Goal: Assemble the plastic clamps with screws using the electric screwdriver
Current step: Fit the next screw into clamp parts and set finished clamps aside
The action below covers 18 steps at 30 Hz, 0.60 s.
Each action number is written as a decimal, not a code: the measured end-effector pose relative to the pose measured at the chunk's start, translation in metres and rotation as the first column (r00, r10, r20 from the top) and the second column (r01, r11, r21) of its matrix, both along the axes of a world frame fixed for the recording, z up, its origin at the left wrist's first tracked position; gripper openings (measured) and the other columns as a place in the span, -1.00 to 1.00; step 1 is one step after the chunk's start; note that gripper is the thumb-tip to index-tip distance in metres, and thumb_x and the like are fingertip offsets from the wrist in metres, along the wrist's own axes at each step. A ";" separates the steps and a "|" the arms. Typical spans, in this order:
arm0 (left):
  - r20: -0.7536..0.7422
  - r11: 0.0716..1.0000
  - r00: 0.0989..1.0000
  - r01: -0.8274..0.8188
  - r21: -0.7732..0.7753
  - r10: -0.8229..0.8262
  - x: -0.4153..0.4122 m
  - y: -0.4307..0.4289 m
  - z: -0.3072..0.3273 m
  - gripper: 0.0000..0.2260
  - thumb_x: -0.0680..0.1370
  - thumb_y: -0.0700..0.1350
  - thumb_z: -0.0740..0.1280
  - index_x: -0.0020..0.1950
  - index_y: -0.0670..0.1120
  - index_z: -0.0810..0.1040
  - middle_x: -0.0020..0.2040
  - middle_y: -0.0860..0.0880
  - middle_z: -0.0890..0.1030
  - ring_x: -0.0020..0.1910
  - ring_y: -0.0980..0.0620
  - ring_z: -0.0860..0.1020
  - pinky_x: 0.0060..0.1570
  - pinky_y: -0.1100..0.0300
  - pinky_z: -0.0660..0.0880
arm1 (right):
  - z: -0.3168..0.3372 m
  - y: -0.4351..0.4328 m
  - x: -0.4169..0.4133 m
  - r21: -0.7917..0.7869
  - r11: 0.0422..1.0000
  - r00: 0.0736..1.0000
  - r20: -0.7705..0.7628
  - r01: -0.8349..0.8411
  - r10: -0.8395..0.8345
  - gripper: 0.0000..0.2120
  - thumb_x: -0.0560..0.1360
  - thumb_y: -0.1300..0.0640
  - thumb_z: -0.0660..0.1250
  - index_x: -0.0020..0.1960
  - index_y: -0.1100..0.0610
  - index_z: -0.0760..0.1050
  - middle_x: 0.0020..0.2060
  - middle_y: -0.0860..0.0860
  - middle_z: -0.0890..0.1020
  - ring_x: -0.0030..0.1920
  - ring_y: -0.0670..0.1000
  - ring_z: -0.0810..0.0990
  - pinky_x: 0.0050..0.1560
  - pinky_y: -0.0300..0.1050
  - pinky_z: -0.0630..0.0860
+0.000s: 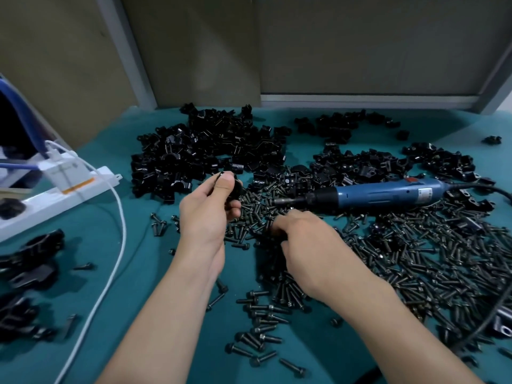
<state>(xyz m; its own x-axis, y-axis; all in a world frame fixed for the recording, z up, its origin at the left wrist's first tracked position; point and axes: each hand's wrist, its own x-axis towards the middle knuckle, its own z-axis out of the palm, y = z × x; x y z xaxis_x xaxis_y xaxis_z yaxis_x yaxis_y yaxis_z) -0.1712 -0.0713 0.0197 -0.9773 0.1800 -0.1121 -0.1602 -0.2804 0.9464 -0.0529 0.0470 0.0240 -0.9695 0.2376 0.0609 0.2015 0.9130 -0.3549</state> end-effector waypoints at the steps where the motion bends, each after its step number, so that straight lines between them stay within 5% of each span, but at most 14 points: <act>1: 0.005 1.000 1.000 0.005 0.001 -0.005 0.000 0.000 0.000 -0.84 0.65 -0.12 0.41 0.19 -0.11 0.70 -0.25 0.16 0.72 -0.41 0.18 0.54 -0.36 0.35 0.53 | 0.000 0.002 0.000 0.013 1.000 1.000 0.001 0.026 -0.026 -0.73 0.54 0.32 0.32 0.08 -0.02 0.49 -0.04 -0.09 0.49 0.03 0.01 0.46 -0.02 -0.10 0.41; 7: 0.018 0.999 0.999 0.037 0.015 -0.038 -0.002 -0.004 0.000 -0.89 0.65 -0.11 0.41 0.12 -0.07 0.71 -0.24 0.18 0.73 -0.41 0.20 0.55 -0.35 0.35 0.54 | 0.000 0.009 0.008 0.060 0.992 0.993 -0.012 0.115 -0.114 -0.70 0.46 0.37 0.32 -0.04 -0.02 0.43 -0.12 -0.12 0.46 -0.23 -0.17 0.37 -0.34 -0.26 0.24; 11: 0.025 0.998 0.998 0.055 0.018 -0.055 0.001 -0.004 -0.001 -0.90 0.64 -0.10 0.42 0.11 -0.04 0.71 -0.24 0.19 0.73 -0.40 0.18 0.55 -0.34 0.35 0.54 | 0.003 0.012 0.009 0.010 0.991 0.991 -0.013 0.133 -0.133 -0.62 0.41 0.46 0.26 -0.07 -0.01 0.53 -0.13 -0.11 0.56 -0.19 -0.07 0.54 -0.19 -0.09 0.57; 13: 0.026 0.998 0.998 0.063 0.011 -0.063 0.002 -0.002 -0.001 -0.88 0.64 -0.09 0.43 0.14 -0.04 0.72 -0.23 0.16 0.73 -0.39 0.17 0.55 -0.34 0.34 0.54 | 0.001 0.013 0.012 -0.049 0.989 0.988 -0.070 0.137 -0.140 -0.65 0.50 0.42 0.30 -0.07 -0.04 0.58 -0.14 -0.18 0.58 -0.17 -0.11 0.57 -0.15 -0.18 0.59; 16: 0.031 0.998 0.997 0.070 0.000 -0.070 0.003 0.000 -0.002 -0.84 0.63 -0.09 0.44 0.19 -0.06 0.72 -0.11 0.06 0.75 -0.37 0.16 0.55 -0.34 0.34 0.53 | 0.000 0.014 0.017 -0.301 0.939 0.955 -0.187 0.166 -0.229 -0.74 0.57 0.26 0.43 -0.09 -0.12 0.65 -0.20 -0.21 0.63 -0.14 -0.20 0.61 -0.19 -0.41 0.53; 18: 0.027 0.996 0.996 0.091 -0.015 -0.091 0.003 0.001 -0.003 -0.84 0.62 -0.08 0.44 0.17 -0.06 0.73 -0.03 -0.03 0.74 -0.36 0.16 0.56 -0.34 0.33 0.52 | 0.002 0.016 0.016 -0.588 0.796 0.928 -0.198 0.144 -0.315 -0.77 0.53 0.25 0.49 -0.13 -0.09 0.70 -0.20 -0.18 0.70 -0.17 -0.18 0.64 -0.17 -0.37 0.56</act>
<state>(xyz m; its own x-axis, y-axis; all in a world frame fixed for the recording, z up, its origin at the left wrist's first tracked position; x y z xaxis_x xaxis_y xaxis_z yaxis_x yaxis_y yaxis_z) -0.1678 -0.0704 0.0169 -0.9536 0.2658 -0.1416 -0.2096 -0.2483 0.9457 -0.0365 0.0634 0.0264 -0.8448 0.5256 0.1002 0.1972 0.4799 -0.8549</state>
